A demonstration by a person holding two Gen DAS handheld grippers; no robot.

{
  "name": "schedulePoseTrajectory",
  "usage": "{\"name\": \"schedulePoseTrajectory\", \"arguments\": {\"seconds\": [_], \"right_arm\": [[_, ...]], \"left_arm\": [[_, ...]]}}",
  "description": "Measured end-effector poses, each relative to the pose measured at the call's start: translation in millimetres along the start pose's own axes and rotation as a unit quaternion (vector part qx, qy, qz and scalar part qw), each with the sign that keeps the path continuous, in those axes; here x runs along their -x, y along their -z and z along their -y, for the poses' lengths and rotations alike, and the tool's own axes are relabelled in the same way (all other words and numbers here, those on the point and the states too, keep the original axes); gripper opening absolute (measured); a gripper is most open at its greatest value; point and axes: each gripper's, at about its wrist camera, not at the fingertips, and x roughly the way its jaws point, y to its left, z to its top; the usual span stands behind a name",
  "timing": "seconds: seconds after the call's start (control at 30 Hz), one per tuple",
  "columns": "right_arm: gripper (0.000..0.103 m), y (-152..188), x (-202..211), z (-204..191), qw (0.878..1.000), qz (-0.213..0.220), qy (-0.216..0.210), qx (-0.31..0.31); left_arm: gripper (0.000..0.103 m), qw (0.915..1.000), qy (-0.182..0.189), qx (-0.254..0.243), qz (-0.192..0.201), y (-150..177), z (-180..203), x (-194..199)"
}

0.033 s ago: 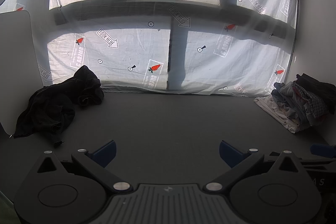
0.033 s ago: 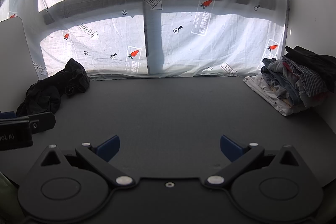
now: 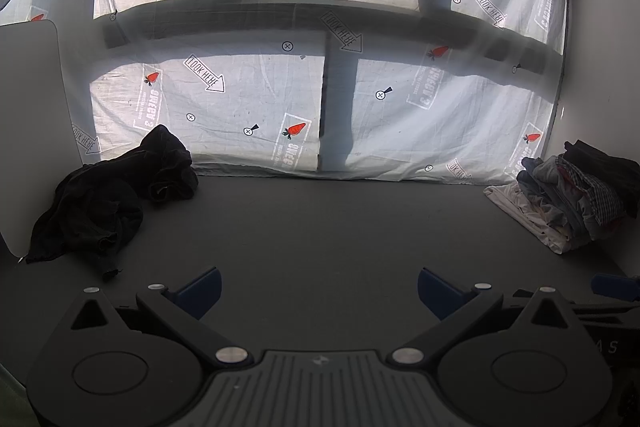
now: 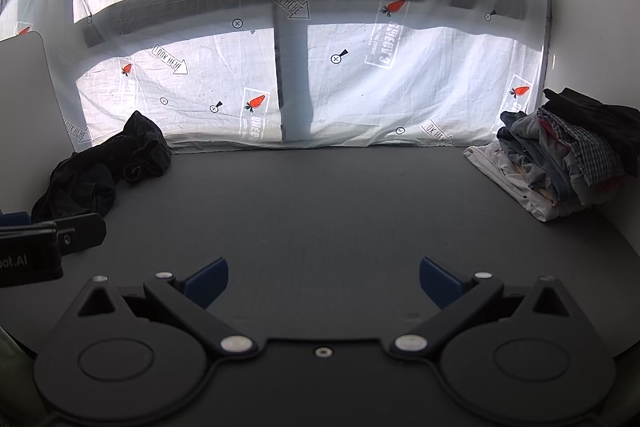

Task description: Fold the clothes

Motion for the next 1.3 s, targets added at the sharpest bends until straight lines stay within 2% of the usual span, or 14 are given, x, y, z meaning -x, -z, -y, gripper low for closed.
{"name": "schedulePoseTrajectory", "arguments": {"seconds": [1.3], "right_arm": [[0.103,-1.6,-10.7,-5.4,1.000,-0.001,0.002,0.010]], "left_arm": [[0.103,1.0000,-0.009,0.004,0.000,-5.3,-2.5,-6.3]]}}
